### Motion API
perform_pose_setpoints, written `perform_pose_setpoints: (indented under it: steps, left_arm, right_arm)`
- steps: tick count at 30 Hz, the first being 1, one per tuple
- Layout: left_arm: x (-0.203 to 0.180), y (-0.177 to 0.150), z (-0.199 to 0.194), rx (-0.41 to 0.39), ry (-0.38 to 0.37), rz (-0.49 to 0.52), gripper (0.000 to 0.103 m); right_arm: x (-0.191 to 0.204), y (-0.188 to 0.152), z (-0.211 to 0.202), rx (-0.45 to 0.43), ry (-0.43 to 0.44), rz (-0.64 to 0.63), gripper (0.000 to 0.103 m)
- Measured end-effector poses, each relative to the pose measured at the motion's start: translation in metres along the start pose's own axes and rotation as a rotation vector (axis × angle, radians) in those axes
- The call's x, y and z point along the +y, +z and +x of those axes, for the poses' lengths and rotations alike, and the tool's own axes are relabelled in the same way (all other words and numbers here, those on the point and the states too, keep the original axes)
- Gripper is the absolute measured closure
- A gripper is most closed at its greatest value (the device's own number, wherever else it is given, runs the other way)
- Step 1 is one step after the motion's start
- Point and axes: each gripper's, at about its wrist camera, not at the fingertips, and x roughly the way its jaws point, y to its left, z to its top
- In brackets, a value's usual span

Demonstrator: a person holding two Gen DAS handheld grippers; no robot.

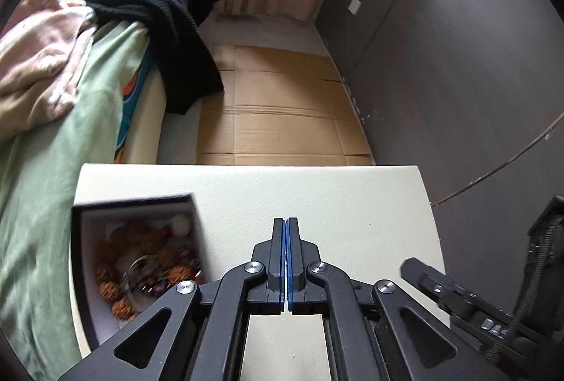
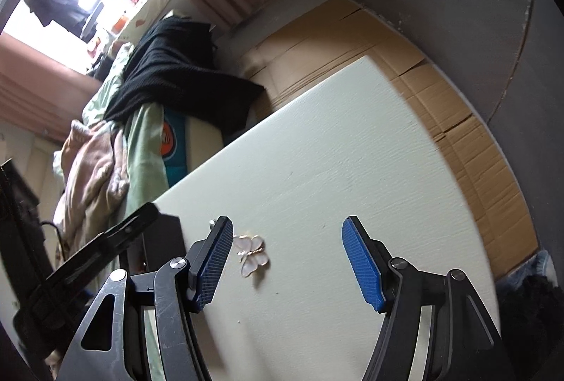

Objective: Organize jewelry

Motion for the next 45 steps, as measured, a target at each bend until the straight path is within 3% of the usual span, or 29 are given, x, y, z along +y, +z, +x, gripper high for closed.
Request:
perform_pose_setpoints:
  steps: [6, 8, 10, 12, 17, 22, 25, 32, 35, 36, 45]
  left_arm:
    - [-0.003, -0.003, 0.014, 0.098, 0.012, 0.035, 0.103]
    - [-0.007, -0.007, 0.021, 0.134, 0.007, 0.053, 0.097]
    - [-0.01, -0.009, 0.027, 0.157, 0.015, 0.059, 0.071]
    - [-0.013, -0.01, 0.03, 0.156, 0.027, 0.063, 0.06]
    - [-0.02, -0.013, 0.042, 0.188, 0.089, 0.083, 0.061]
    - [-0.028, -0.014, 0.057, 0.219, 0.147, 0.124, 0.075]
    - [-0.03, -0.015, 0.064, 0.245, 0.182, 0.133, 0.078]
    - [-0.03, -0.019, 0.078, 0.268, 0.196, 0.135, 0.081]
    - [-0.032, -0.019, 0.078, 0.261, 0.211, 0.149, 0.084]
    - [-0.03, -0.019, 0.078, 0.26, 0.215, 0.141, 0.091]
    - [-0.017, -0.015, 0.045, 0.172, 0.187, 0.094, 0.091]
  right_arm:
    - [0.003, -0.002, 0.002, 0.01, -0.011, 0.001, 0.037]
    - [0.001, -0.001, -0.002, -0.002, -0.019, 0.008, 0.037]
    - [-0.003, 0.001, -0.004, -0.008, -0.013, 0.028, 0.037]
    - [-0.006, 0.001, -0.004, -0.008, -0.008, 0.044, 0.037]
    - [-0.008, 0.003, -0.011, -0.02, -0.015, 0.032, 0.037]
    - [-0.018, 0.006, -0.02, -0.035, -0.008, 0.05, 0.037]
    - [-0.026, 0.008, -0.025, -0.045, 0.004, 0.074, 0.037]
    - [-0.032, 0.009, -0.031, -0.051, 0.021, 0.086, 0.037]
    - [-0.033, 0.009, -0.033, -0.054, 0.025, 0.09, 0.037]
    - [-0.033, 0.008, -0.033, -0.054, 0.025, 0.091, 0.037]
    - [-0.026, 0.007, -0.028, -0.042, 0.016, 0.066, 0.037]
